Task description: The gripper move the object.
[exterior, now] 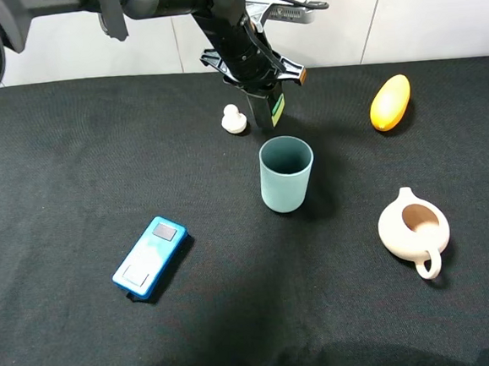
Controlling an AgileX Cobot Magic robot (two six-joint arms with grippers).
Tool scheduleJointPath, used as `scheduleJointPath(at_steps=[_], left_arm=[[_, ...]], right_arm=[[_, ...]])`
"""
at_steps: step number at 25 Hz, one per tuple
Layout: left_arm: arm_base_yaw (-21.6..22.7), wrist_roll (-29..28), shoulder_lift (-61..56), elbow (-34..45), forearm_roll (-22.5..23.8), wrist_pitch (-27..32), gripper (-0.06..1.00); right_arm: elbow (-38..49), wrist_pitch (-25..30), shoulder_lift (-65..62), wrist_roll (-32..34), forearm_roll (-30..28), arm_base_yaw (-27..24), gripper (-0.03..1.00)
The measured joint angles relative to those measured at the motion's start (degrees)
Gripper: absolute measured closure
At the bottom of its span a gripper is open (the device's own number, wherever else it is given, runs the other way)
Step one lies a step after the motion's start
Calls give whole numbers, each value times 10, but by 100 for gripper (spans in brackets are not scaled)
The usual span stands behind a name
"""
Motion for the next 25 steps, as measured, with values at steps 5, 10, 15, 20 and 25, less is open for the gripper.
scheduleJointPath(at_steps=[5, 10, 15, 20, 25], left_arm=[[0, 0, 0, -2, 0, -4, 39], [0, 0, 0, -2, 0, -4, 27], [0, 0, 0, -2, 0, -4, 24], [0, 0, 0, -3, 0, -4, 23], [0, 0, -1, -15, 0, 29, 23]], right_arm=[[0, 0, 0, 0, 0, 0, 27], [0, 0, 0, 0, 0, 0, 27], [0, 0, 0, 0, 0, 0, 27], [0, 0, 0, 0, 0, 0, 27], [0, 0, 0, 0, 0, 0, 27]])
